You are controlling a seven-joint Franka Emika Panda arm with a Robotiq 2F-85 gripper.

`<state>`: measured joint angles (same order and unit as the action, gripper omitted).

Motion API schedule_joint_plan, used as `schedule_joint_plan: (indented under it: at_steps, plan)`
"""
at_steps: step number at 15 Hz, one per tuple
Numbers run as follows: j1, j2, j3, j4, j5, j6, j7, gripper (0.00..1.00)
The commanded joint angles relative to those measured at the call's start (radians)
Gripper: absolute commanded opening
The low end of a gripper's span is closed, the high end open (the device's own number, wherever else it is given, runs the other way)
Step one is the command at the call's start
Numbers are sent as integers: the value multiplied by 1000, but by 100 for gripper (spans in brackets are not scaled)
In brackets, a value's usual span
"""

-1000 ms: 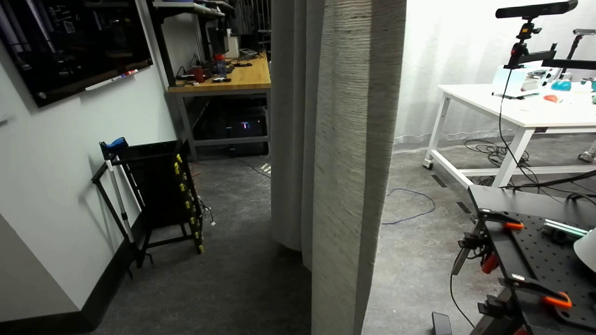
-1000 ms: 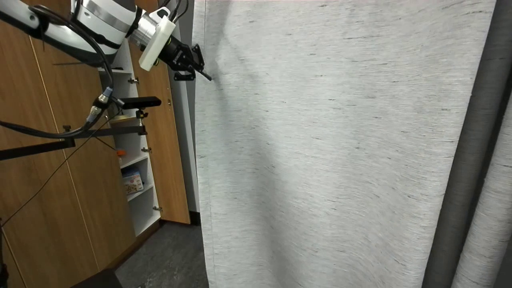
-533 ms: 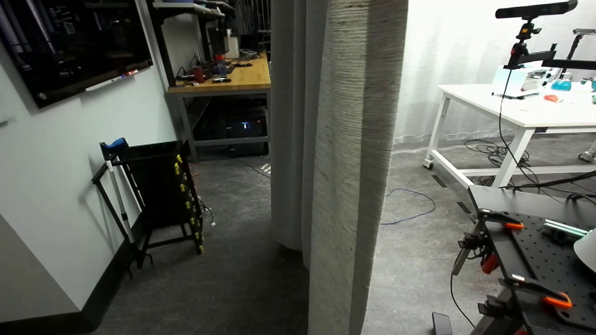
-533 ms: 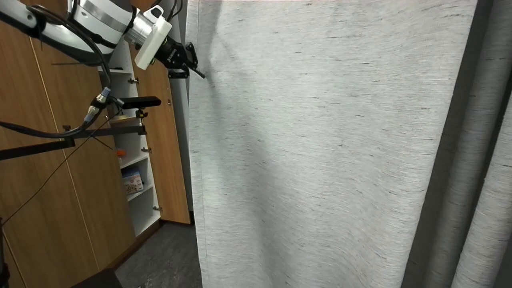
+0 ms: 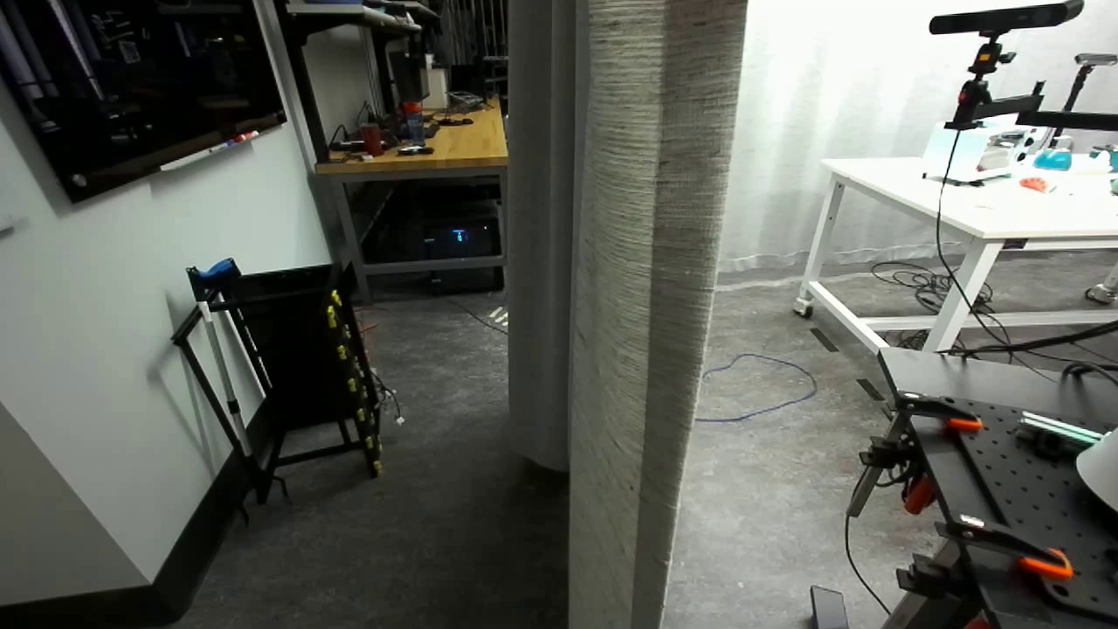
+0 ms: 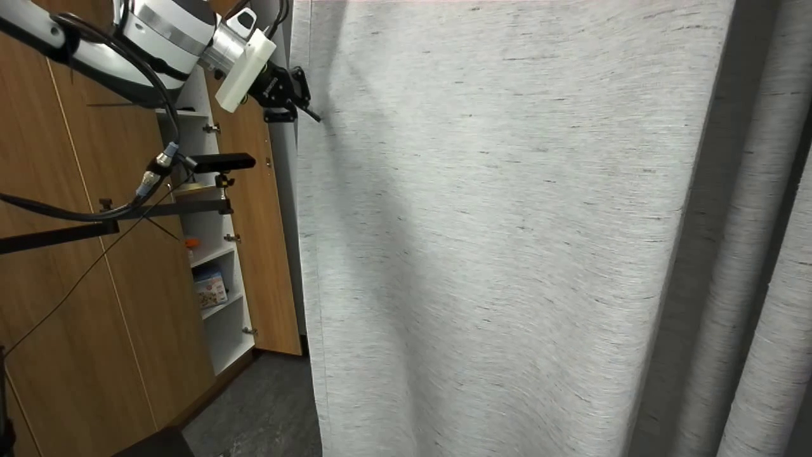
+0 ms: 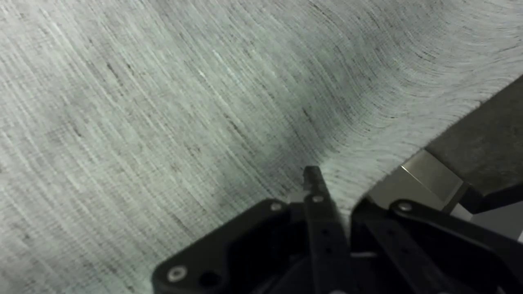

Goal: Move the curtains to the left

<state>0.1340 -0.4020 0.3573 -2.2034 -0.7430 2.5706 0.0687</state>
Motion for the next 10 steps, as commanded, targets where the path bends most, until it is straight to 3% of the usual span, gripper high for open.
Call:
schedule_joint_plan:
  at_steps: [1, 10]
  plan:
    - [53, 85, 17, -60, 33, 47, 5, 1]
    - [48, 96, 20, -53, 22, 75, -10, 1]
